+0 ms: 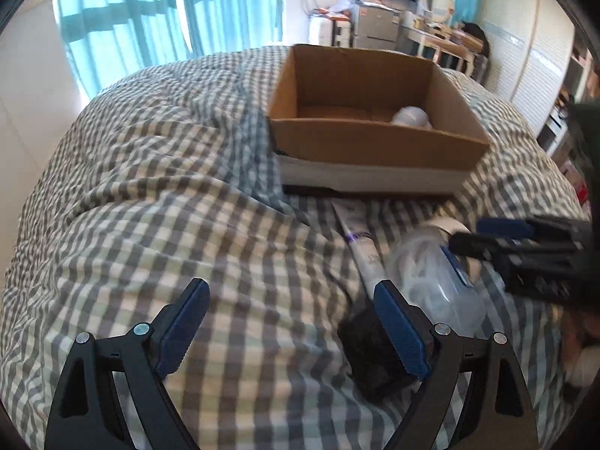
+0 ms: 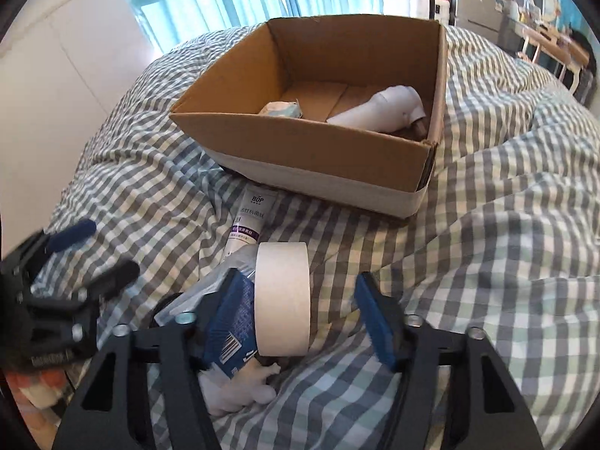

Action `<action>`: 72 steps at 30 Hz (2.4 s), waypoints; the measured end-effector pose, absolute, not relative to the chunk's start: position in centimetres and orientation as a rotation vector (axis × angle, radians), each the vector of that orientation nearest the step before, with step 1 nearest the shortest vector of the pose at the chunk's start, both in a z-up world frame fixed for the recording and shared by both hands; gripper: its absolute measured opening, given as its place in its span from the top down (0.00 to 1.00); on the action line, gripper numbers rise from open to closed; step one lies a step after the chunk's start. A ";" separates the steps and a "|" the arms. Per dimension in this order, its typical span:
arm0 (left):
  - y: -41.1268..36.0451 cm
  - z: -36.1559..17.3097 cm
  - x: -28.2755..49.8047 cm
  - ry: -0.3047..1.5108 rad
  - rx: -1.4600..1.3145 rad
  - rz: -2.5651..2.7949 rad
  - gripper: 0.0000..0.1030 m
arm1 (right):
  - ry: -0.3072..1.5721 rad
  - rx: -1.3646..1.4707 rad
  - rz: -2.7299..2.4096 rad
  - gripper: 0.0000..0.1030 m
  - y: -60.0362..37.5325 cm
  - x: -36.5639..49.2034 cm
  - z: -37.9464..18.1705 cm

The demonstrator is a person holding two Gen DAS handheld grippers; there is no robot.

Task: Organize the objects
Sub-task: 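Grasp the white tape roll with the right gripper, then grasp the clear jar of floss picks with left gripper while right holds tape, then lower jar into box and open left gripper while right releases tape roll inside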

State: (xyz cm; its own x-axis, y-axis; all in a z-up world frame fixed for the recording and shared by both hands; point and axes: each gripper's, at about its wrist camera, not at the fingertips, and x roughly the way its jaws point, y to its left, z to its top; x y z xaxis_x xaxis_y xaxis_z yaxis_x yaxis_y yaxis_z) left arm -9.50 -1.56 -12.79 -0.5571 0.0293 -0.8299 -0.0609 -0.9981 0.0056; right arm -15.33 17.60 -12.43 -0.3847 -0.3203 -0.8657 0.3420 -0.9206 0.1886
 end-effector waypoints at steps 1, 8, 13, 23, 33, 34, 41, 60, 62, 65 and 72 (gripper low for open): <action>-1.2 -12.8 -9.3 0.059 -1.446 2.715 0.11 | 0.028 1.447 -2.324 0.53 17.6 -15.4 -12.6; 2.0 -11.3 -8.4 0.116 -1.375 2.637 0.11 | 0.065 1.367 -2.346 0.72 17.7 -14.3 -11.4; 4.1 -11.4 -8.7 0.086 -1.370 2.567 0.11 | 0.138 1.274 -2.458 0.72 19.3 -13.7 -8.9; 7.8 -14.1 -12.6 0.184 -1.382 2.518 0.11 | 0.176 1.219 -2.599 0.72 24.0 -13.9 -6.7; 10.6 -17.4 -14.2 0.172 -1.406 2.370 0.11 | 0.065 1.249 -2.564 0.72 26.1 -14.8 -7.4; 10.6 -17.7 -14.0 0.171 -1.394 2.365 0.11 | 0.063 1.255 -2.561 0.72 26.0 -14.9 -7.5; 9.4 -17.4 -12.6 0.131 -1.370 2.372 0.21 | 0.106 1.272 -2.580 0.72 25.1 -14.8 -7.4; 3.2 -8.6 -11.3 -0.069 -1.222 2.580 0.34 | 0.247 1.125 -2.644 0.72 22.1 -12.3 -2.2; 2.5 -7.7 -11.9 -0.083 -1.202 2.601 0.34 | 0.267 1.098 -2.649 0.72 21.8 -12.5 -1.3; 1.1 -5.5 -13.1 -0.105 -1.176 2.631 0.35 | 0.282 1.056 -2.656 0.72 21.3 -12.9 0.1; -0.7 -1.2 -17.7 -0.031 -1.109 2.709 0.35 | 0.307 0.923 -2.678 0.72 19.8 -15.5 4.3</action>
